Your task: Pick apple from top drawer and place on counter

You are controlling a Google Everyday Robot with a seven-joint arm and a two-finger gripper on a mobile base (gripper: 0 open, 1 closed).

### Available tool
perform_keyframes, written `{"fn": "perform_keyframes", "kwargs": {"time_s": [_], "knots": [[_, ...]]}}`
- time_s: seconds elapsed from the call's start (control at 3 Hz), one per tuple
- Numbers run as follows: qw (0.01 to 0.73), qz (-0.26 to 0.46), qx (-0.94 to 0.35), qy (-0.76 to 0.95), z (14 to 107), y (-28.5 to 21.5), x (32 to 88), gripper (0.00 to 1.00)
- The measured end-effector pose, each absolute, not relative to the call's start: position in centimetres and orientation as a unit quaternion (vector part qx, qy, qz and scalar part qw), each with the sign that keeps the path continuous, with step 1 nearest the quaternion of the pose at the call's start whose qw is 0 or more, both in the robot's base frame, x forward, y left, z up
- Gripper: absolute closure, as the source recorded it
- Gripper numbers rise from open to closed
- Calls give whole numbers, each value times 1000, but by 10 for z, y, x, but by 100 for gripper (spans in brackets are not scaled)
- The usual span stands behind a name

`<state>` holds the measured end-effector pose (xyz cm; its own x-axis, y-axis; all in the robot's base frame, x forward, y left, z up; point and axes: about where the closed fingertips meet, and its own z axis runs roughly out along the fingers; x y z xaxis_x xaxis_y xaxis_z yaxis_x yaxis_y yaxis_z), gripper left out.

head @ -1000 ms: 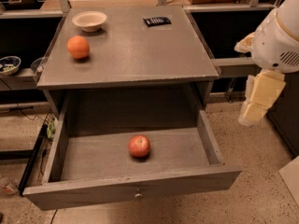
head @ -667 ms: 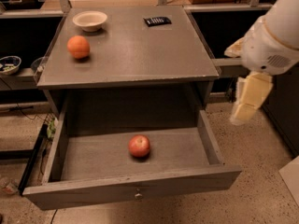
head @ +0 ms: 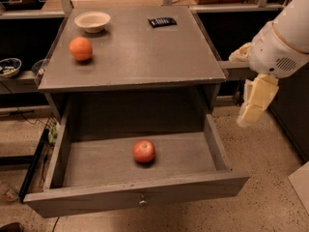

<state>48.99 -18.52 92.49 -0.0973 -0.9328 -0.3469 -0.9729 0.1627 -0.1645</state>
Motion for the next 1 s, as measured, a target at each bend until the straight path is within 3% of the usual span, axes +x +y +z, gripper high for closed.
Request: {"fn": "perform_keyframes", "kwargs": {"time_s": [1.0], "knots": [[215,55,-703,676,893,-142,500,0]]}}
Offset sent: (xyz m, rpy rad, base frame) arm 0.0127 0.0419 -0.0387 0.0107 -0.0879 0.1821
